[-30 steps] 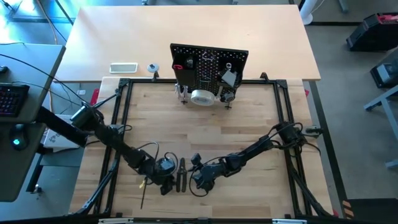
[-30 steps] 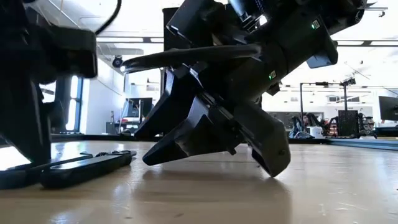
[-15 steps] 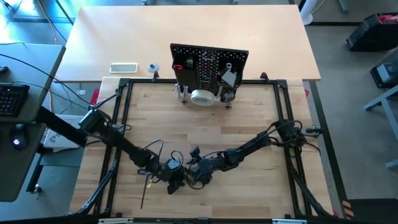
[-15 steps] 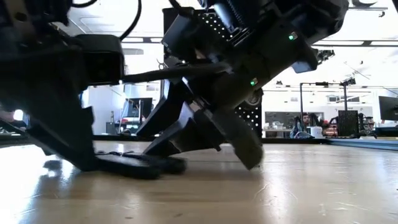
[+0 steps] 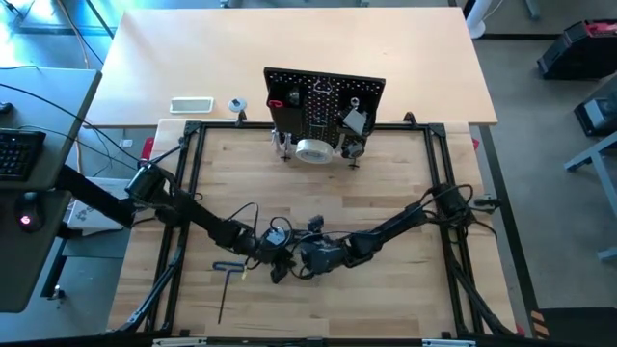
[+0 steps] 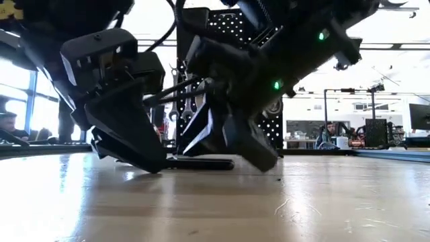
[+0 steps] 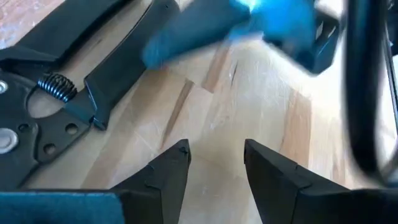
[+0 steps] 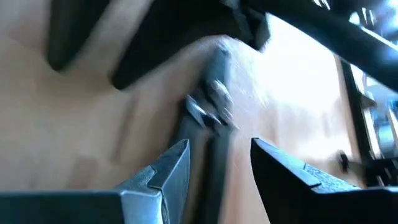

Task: Hang tools onto peg board
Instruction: Hang the black cable cutter on the pegboard bin

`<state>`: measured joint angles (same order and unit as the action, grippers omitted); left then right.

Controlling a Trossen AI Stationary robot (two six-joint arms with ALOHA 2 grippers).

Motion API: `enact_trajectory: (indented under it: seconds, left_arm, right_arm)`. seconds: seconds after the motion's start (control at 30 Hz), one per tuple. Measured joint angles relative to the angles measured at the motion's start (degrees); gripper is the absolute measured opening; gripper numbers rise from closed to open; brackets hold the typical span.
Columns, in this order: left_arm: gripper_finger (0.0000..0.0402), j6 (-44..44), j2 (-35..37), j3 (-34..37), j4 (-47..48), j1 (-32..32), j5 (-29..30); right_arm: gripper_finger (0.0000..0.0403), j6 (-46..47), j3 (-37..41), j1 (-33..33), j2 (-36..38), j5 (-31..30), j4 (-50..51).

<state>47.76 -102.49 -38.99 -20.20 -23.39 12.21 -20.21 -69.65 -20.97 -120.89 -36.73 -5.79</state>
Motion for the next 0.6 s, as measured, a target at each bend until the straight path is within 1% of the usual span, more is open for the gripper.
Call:
enact_trajectory:
  seconds: [0.07, 0.13, 0.17, 0.23, 0.33, 0.37, 0.43, 0.5, 0.6]
  left_arm:
    - [0.0152, -1.43, 0.18, -0.01, 0.27, 0.89, -1.49]
    - [0.0152, -3.01, 0.22, -0.01, 0.18, 1.59, -2.67]
    - [0.0152, -3.74, 0.23, -0.01, 0.12, 1.88, -3.03]
    - [0.0152, -5.59, 0.36, 0.03, -0.32, 2.64, -4.54]
    - [0.0152, -7.61, 1.27, 0.03, -0.44, 3.76, -8.02]
    - [0.0152, -8.14, 1.91, 0.03, 0.36, 3.96, -9.13]
    - [0.0152, -9.54, 3.57, 0.06, 2.90, 4.08, -10.81]
    - [0.0152, -11.25, 5.93, 0.04, 6.76, 3.60, -10.97]
    - [0.0152, -13.70, 10.10, 0.03, 13.49, 2.73, -7.72]
  right_arm:
    - [0.0165, 3.92, 0.00, 0.19, 2.22, -0.66, 4.08]
    - [0.0165, 7.99, -0.02, 0.56, 4.19, 1.21, 6.91]
    - [0.0165, 10.05, -0.02, 0.91, 4.88, 3.73, 7.83]
    - [0.0165, 13.31, -0.02, 2.15, 5.78, 10.81, 9.21]
    - [0.0165, 17.18, -0.02, 4.36, 6.42, 21.17, 9.22]
    - [0.0165, 17.94, -0.02, 5.13, 6.43, 23.75, 9.50]
    - [0.0165, 19.40, 0.16, 6.70, 6.35, 26.45, 10.46]
    - [0.0165, 20.24, 0.20, 8.01, 6.35, 27.84, 10.89]
    - [0.0165, 20.30, 0.20, 9.47, 6.35, 33.61, 9.99]
